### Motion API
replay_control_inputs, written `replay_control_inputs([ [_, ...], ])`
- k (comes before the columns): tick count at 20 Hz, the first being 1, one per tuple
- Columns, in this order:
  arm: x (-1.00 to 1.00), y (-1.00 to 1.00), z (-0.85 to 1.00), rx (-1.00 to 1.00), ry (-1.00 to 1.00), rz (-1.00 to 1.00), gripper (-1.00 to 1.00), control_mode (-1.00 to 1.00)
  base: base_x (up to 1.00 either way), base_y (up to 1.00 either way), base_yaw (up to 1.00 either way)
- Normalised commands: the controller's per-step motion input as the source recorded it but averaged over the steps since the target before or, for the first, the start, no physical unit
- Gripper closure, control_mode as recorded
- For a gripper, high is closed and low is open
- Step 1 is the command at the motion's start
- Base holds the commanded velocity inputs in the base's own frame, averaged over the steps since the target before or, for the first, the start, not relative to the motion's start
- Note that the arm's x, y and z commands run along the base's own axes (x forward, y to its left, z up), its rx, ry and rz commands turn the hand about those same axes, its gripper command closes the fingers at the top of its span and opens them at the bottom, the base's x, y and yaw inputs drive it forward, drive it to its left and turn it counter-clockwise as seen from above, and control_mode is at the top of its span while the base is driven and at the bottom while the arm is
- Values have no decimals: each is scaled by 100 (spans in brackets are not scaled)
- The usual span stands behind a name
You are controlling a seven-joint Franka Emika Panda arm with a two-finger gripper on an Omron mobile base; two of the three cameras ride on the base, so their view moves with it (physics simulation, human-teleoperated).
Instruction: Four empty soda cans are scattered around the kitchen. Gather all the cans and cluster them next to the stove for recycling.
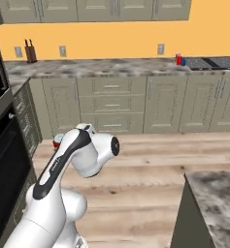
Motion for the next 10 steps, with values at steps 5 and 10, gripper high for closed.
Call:
replay_control_inputs([
  [5,0,0,0,0,0,0,100,100,100,0,0],
  [10,0,0,0,0,0,0,100,100,100,0,1],
])
